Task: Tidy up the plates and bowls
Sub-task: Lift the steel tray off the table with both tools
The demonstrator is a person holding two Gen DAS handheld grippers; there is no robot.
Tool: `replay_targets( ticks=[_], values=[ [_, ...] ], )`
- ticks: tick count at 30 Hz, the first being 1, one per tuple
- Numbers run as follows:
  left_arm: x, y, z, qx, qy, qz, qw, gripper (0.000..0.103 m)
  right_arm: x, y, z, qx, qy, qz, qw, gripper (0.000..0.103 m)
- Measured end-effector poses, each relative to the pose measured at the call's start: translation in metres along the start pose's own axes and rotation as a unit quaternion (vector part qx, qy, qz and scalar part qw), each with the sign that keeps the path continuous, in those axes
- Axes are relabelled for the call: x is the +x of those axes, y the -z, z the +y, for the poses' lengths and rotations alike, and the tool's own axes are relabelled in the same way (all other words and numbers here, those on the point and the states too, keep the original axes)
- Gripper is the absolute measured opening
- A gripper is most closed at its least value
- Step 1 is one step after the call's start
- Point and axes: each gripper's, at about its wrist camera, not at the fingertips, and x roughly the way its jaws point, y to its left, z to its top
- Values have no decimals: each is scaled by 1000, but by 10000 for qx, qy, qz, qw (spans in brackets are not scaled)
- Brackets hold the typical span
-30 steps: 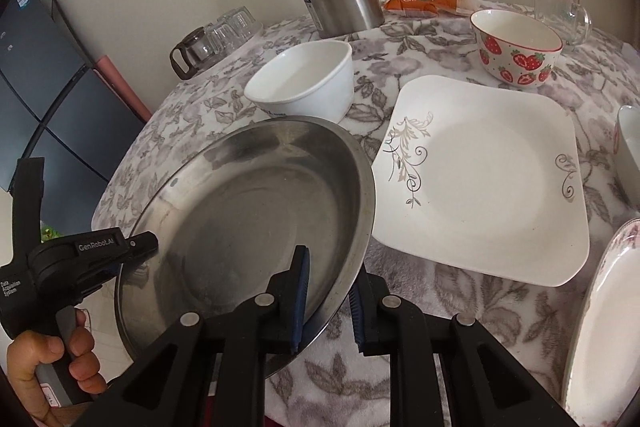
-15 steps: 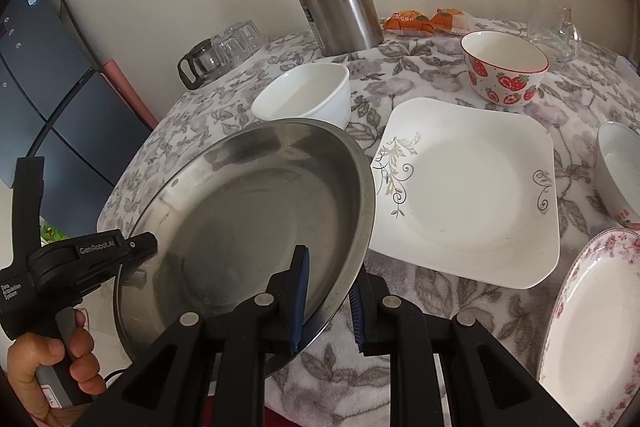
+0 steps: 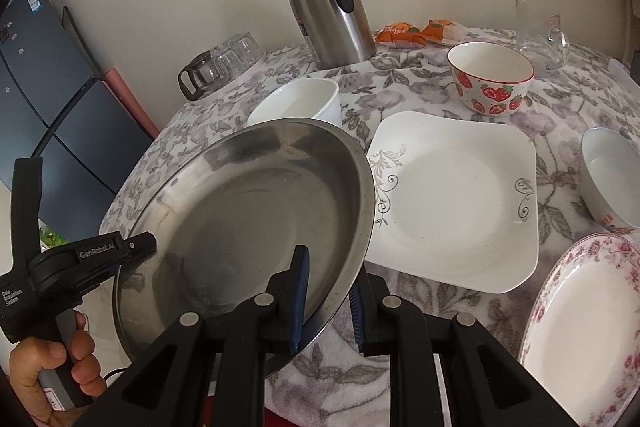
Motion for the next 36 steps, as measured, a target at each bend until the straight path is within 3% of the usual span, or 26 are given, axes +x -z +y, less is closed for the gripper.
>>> replay_targets(
  ticks=[9,12,20,22,24,31,36],
  values=[
    [-15,8,-29,365,196,-309,9987,13,-14,0,-10,-274,282,-214,9990,19],
    [-14,11,-39,492,178,-280,9982,13,-5,3,-27,-29,369,24,9993,19],
    [7,6,-20,11,163,144,9998,14,1,4,-30,-42,303,150,9994,19],
    [14,5,-13,-136,149,280,9994,21,4,5,-25,-144,388,198,9989,19],
    [24,5,-5,-333,161,450,9983,36,7,6,-24,-119,404,238,9988,19],
    [52,7,13,-762,369,976,9916,36,16,7,-25,43,437,360,9984,19],
    [63,8,16,-853,441,1132,9889,36,22,8,-23,42,463,459,9979,19]
  ],
)
